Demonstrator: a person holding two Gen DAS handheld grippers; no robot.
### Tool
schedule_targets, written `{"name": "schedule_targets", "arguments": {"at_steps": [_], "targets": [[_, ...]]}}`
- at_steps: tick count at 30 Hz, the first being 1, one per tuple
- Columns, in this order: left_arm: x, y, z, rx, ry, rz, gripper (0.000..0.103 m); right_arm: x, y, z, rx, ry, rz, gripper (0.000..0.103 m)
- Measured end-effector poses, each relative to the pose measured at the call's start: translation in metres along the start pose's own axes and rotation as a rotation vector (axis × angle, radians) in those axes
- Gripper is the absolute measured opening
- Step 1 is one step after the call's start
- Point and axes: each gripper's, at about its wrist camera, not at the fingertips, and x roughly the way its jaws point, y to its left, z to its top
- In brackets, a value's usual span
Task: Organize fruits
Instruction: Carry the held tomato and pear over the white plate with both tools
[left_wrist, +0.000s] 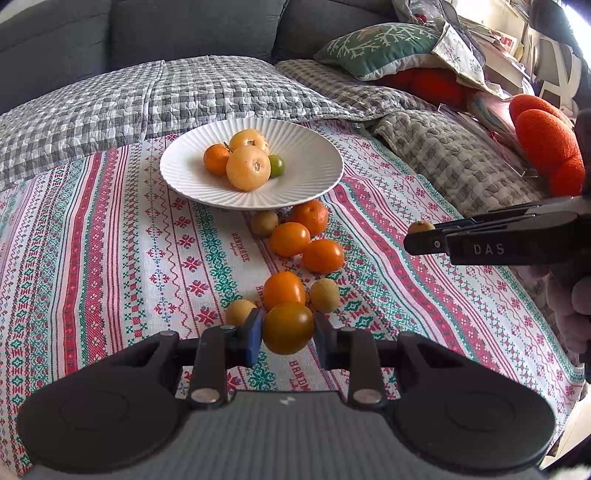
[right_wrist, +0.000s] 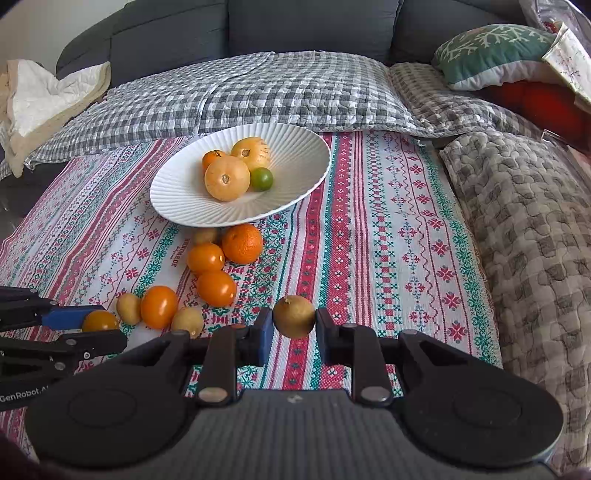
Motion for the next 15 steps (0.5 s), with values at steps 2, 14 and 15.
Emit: {"name": "schedule_targets", "arguments": {"at_steps": [2, 14, 15], "targets": [[-0.003, 0.0, 0.005, -0.003, -0.013, -0.001, 0.015, 0.0, 0.001, 0.003, 0.007, -0.003, 0.002, 0.022], [-0.007, 0.012, 0.031, -0.067, -0.037, 0.011, 0.015, -0.002, 0.011, 0.025, 0.023, -0.045, 0.059, 0.022], [-0.007, 0.013, 0.033, -0.066, -0.04, 0.013, 0.015, -0.002, 0.011, 0.027, 0.024, -0.049, 0.065, 0.022]]}}
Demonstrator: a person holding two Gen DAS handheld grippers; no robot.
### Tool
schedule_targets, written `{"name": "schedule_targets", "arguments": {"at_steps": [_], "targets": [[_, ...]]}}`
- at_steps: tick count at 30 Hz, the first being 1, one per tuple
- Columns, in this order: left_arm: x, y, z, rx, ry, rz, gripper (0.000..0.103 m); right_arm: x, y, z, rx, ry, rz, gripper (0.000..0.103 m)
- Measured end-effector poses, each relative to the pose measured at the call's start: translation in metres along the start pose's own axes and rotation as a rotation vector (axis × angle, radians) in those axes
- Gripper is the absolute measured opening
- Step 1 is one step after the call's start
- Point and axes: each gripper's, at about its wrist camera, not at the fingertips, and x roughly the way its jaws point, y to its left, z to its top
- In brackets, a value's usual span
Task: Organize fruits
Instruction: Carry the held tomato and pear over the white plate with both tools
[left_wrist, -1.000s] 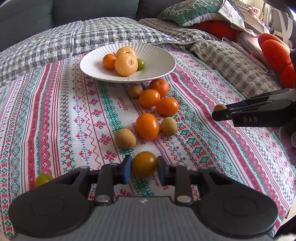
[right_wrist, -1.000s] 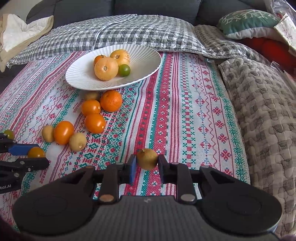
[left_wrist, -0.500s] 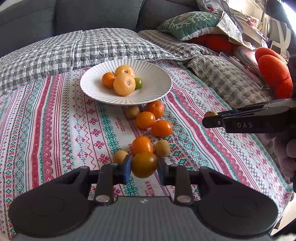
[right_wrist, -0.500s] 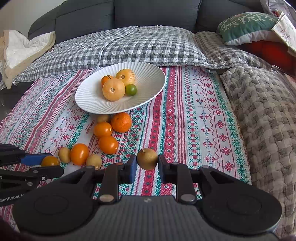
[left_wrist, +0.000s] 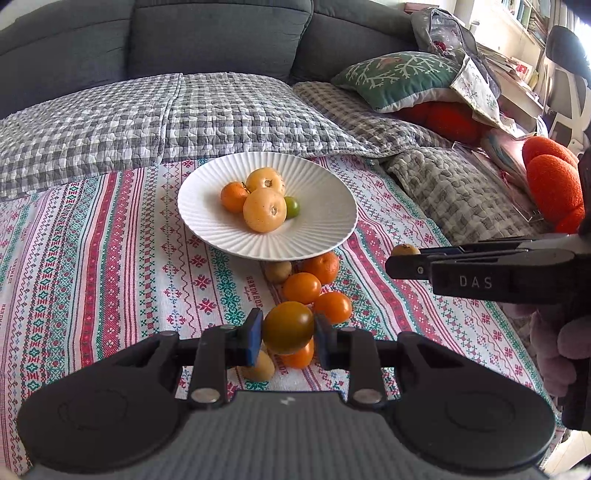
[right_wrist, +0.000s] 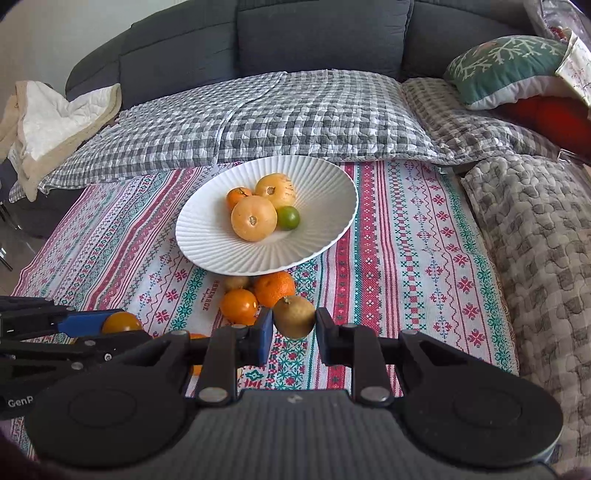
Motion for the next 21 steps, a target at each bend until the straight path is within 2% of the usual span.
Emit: {"name": "schedule_targets", "arguments": {"at_steps": [10, 15, 21], "targets": [[0.017, 0.009, 0.031, -0.006, -0.012, 0.008, 0.015, 0.016, -0.013, 0.023, 0.112, -0.028, 0.038, 0.022], [0.035, 0.019, 0.049, -0.014, -0.013, 0.019, 0.015, 0.027, -0.017, 0.031, 0.13, -0.045, 0.045, 0.022], [0.064, 0.025, 0.063, 0.036, -0.015, 0.03, 0.015, 0.048, -0.015, 0.039, 0.113, -0.058, 0.037, 0.022]]}}
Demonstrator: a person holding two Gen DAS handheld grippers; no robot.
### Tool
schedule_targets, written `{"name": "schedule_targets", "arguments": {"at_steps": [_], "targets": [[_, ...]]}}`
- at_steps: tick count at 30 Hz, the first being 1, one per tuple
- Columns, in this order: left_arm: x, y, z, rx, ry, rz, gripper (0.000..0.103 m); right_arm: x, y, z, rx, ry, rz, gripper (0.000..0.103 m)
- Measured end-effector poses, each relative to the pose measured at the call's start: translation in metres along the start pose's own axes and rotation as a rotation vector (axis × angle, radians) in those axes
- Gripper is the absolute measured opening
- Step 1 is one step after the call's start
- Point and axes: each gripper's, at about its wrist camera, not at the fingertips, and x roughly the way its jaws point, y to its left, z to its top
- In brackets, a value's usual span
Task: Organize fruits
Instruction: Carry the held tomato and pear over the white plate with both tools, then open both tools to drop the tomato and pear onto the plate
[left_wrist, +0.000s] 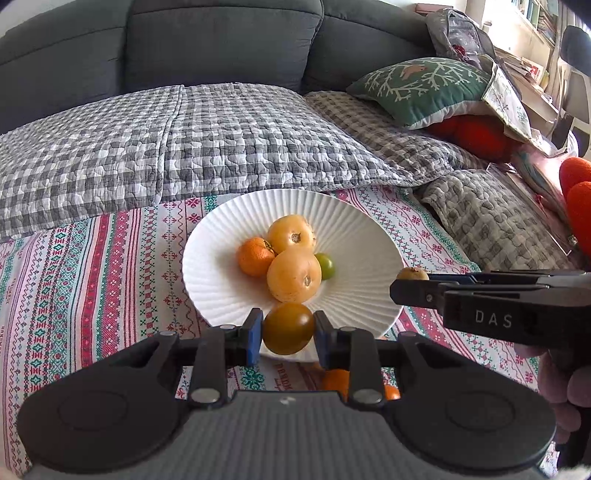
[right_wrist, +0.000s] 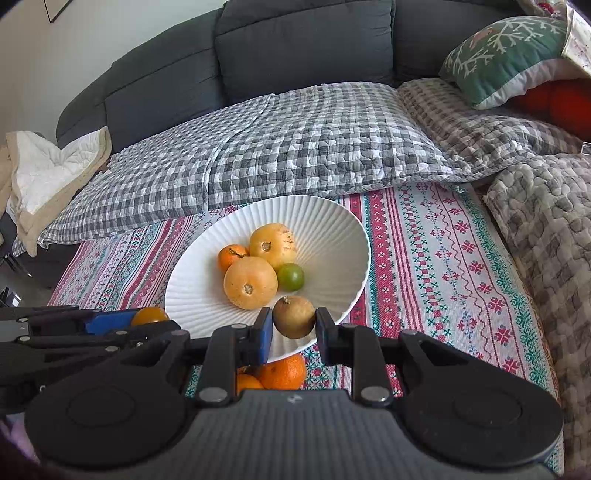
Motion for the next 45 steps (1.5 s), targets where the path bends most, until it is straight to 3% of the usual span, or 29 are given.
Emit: {"name": "schedule_targets", "arguments": {"at_steps": [12, 33, 36, 41, 45], "targets": [[0.041, 0.007, 0.006, 0.048, 0.016, 0.011, 0.016, 0.026, 0.008, 0.0, -0.083, 0.019, -0.038, 0.022], [0.046, 0.008, 0.002, 0.059, 0.03, 0.02, 0.017, 0.032, 0.014, -0.002, -0.121, 0.03, -0.055, 0.024], [0.045, 0.01, 0.003, 0.052, 0.03, 0.023, 0.023, 0.029, 0.012, -0.002, -0.104, 0.022, -0.049, 0.032], [0.036, 0.011, 0.001, 0.035, 0.025, 0.02, 0.041, 0.018, 0.011, -0.001, -0.098, 0.0, -0.048, 0.054], [0.028, 0.009, -0.002, 0.036, 0.023, 0.026, 0.05, 0.009, 0.008, 0.001, -0.079, -0.015, -0.036, 0.062]]}}
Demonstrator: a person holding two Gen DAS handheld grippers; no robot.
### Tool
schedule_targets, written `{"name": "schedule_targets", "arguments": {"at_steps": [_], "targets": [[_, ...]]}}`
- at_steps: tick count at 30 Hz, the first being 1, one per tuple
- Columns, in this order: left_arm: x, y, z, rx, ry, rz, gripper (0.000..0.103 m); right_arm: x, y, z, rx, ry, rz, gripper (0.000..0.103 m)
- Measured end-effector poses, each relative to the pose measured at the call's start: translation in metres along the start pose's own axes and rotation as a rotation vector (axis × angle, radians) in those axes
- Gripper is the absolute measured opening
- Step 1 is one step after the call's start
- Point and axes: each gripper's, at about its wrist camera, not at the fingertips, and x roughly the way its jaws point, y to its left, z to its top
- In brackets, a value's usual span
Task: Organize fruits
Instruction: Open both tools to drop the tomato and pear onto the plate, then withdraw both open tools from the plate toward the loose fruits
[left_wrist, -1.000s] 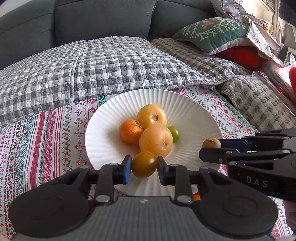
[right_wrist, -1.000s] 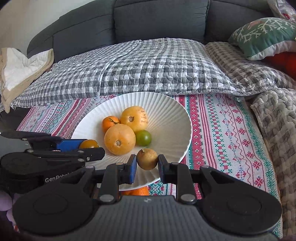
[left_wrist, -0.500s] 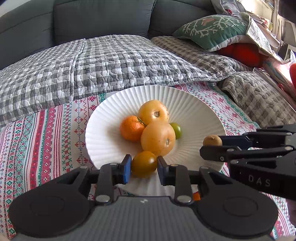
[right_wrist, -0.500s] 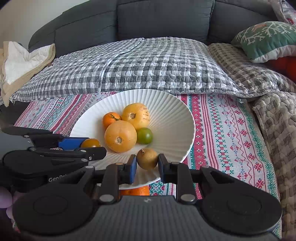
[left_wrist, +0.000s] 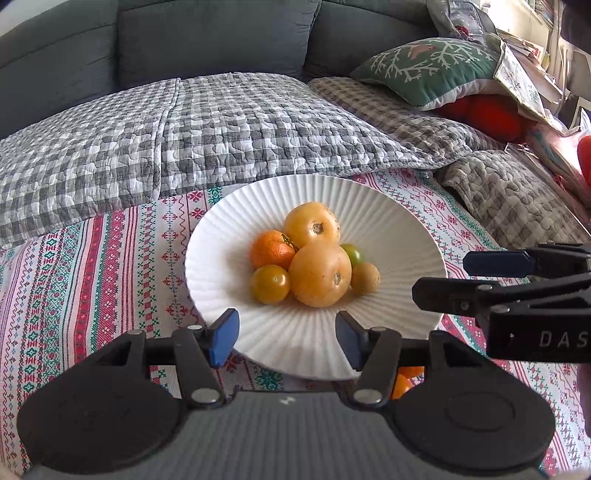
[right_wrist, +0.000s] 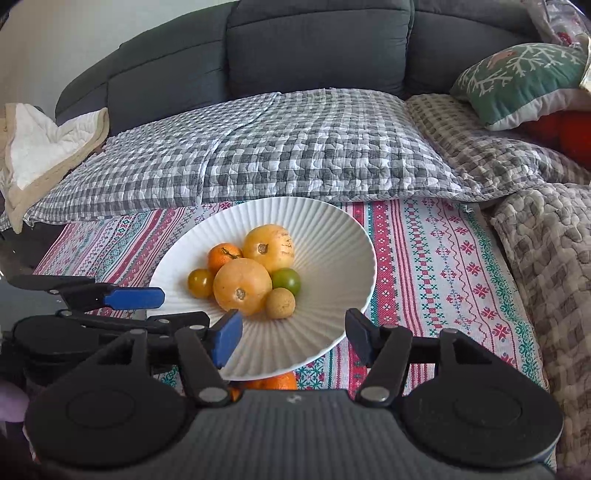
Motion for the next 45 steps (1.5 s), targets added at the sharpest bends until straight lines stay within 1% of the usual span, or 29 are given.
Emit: {"name": "schedule_targets", "arguments": {"at_steps": [2, 3, 7, 14, 18, 25, 30, 32, 38, 41, 43, 45], "targets": [[-0.005, -0.001, -0.001, 0.0, 0.0, 0.003, 0.055, -0.006, -0.002, 0.0, 0.01, -0.007, 0.011, 0.067], [-0.009, -0.002, -0.002, -0.002, -0.003, 0.005, 0.056, -0.009, -0.002, 0.0, 0.013, -0.008, 0.012, 0.067], [-0.024, -0.004, -0.005, -0.024, -0.013, 0.008, 0.068, -0.02, -0.005, -0.001, 0.017, -0.015, 0.006, 0.073], [-0.045, -0.006, -0.013, -0.059, -0.012, 0.003, 0.074, -0.036, -0.011, -0.002, 0.035, -0.017, -0.016, 0.076], [-0.056, -0.008, -0.018, -0.063, -0.013, 0.003, 0.076, -0.047, -0.01, -0.004, 0.037, -0.028, -0.011, 0.079], [-0.076, -0.011, -0.027, -0.077, -0.029, 0.002, 0.082, -0.058, -0.004, -0.009, 0.012, -0.022, -0.013, 0.082], [-0.081, -0.013, -0.038, -0.088, -0.02, 0.001, 0.089, -0.064, -0.003, -0.013, 0.012, -0.015, -0.019, 0.084], [-0.082, -0.014, -0.041, -0.093, -0.014, 0.001, 0.091, -0.066, -0.002, -0.016, 0.001, -0.013, -0.021, 0.088], [-0.084, -0.015, -0.05, -0.102, -0.006, -0.004, 0.093, -0.071, 0.0, -0.03, -0.035, 0.004, -0.037, 0.094], [-0.083, -0.017, -0.058, -0.09, 0.007, -0.003, 0.093, -0.075, -0.001, -0.04, -0.072, 0.011, -0.056, 0.095], [-0.081, -0.019, -0.064, -0.081, 0.03, 0.005, 0.093, -0.079, -0.005, -0.047, -0.075, 0.013, -0.116, 0.095], [-0.08, -0.023, -0.067, -0.06, 0.035, 0.002, 0.093, -0.083, -0.009, -0.054, -0.09, 0.013, -0.117, 0.096]]}}
